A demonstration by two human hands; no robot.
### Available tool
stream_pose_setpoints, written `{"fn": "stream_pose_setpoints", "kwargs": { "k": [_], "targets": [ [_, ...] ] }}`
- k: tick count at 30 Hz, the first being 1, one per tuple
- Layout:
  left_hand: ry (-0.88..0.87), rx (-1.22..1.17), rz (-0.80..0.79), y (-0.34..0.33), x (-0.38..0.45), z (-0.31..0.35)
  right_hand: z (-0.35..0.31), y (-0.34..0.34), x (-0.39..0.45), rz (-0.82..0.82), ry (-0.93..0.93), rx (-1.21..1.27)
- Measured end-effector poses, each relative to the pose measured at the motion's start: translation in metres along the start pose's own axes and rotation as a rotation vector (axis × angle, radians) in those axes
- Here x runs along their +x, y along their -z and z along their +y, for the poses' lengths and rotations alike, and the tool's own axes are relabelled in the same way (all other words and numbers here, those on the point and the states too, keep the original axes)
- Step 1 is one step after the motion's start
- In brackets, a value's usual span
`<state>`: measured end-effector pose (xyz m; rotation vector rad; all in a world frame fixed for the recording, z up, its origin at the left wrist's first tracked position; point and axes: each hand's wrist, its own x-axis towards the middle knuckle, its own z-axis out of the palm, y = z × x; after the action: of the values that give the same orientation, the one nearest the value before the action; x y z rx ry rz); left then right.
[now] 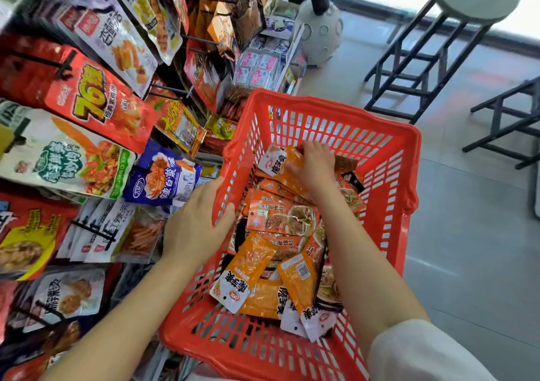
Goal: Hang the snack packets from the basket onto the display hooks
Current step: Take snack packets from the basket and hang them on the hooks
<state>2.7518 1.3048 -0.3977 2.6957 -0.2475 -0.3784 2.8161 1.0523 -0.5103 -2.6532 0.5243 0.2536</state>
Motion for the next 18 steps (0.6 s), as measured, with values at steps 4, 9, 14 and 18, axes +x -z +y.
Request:
{"fn": "stream_pose_setpoints", "kwargs": {
  "k": [4, 9, 14, 18],
  "targets": [
    [-0.001, -0.002, 0.002, -0.001, 0.000, -0.001, -0.003, -0.015, -0.005, -0.076, 0.016, -0.014],
    [-0.015, -0.001, 0.006, -0.003, 0.001, -0.004, 0.000, -0.010, -0.006, -0.079, 0.043, -0.036],
    [-0.017, -0.006, 0.019, -0.004, 0.001, -0.005, 0.003, -0.005, -0.002, -0.312, -0.030, -0.091],
    [-0.016, -0.002, 0.027, -0.003, 0.001, -0.004, 0.005, 0.001, -0.002, -0.356, -0.054, -0.128]
  ]
}}
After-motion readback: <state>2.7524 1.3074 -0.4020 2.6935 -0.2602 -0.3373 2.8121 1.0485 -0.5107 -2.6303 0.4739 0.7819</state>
